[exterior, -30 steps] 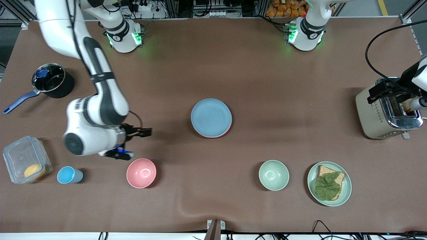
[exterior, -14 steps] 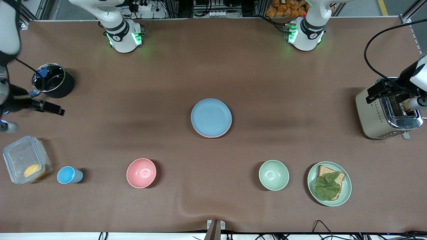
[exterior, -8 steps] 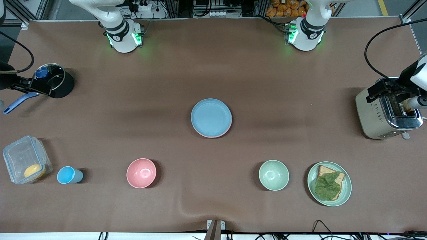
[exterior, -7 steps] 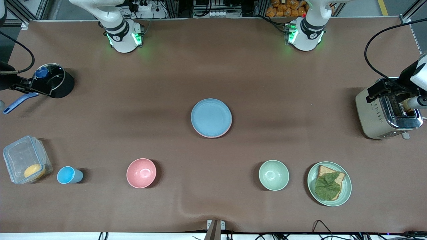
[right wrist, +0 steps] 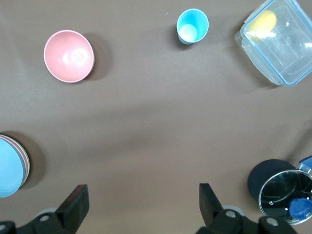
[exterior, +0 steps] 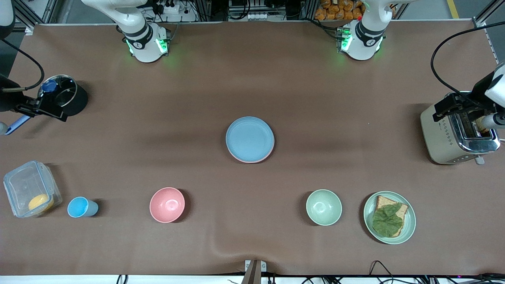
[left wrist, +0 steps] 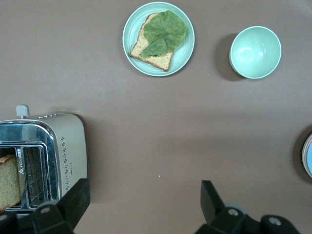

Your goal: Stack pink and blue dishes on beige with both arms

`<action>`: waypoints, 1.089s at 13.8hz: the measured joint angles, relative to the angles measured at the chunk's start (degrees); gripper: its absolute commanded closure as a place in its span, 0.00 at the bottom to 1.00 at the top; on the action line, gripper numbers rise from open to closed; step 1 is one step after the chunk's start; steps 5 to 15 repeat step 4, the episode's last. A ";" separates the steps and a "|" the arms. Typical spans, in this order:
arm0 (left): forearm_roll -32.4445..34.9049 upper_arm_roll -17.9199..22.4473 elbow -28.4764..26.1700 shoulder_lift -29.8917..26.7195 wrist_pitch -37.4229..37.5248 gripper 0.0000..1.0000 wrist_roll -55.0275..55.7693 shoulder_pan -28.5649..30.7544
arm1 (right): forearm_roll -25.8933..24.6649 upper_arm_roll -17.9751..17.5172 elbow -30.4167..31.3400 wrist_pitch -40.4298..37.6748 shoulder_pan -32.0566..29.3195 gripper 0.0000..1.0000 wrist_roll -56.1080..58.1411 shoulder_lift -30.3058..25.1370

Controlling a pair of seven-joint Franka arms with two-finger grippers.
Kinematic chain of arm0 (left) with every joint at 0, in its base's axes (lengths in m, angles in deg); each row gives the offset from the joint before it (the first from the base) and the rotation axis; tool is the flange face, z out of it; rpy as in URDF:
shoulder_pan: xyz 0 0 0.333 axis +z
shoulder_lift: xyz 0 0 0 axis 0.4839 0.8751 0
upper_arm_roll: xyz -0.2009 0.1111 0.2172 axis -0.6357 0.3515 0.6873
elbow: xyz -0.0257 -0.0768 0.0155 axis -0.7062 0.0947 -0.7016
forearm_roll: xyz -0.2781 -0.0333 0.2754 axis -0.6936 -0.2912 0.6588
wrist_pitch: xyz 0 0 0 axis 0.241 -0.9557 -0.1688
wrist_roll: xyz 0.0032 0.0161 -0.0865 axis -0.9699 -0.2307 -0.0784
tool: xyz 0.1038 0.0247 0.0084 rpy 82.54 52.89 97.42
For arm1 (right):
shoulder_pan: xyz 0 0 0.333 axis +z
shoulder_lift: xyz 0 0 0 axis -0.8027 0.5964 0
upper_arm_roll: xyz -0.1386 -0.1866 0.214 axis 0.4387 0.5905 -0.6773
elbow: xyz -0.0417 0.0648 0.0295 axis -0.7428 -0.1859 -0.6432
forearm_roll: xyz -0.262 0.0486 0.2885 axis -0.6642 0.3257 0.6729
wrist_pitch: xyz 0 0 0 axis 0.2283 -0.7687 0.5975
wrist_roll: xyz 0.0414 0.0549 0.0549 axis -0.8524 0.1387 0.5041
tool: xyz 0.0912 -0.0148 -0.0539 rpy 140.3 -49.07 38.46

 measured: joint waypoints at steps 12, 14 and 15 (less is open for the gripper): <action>0.00 0.00 0.02 0.00 0.05 0.00 0.00 0.00 | -0.07 -0.60 0.01 1.60 0.04 0.00 0.00 0.07; 0.00 0.00 0.02 0.00 0.05 0.00 0.00 0.00 | -0.07 -0.60 0.01 1.60 0.04 0.00 0.00 0.07; 0.00 0.00 0.02 0.00 0.05 0.00 0.00 0.00 | -0.07 -0.60 0.01 1.60 0.04 0.00 0.00 0.07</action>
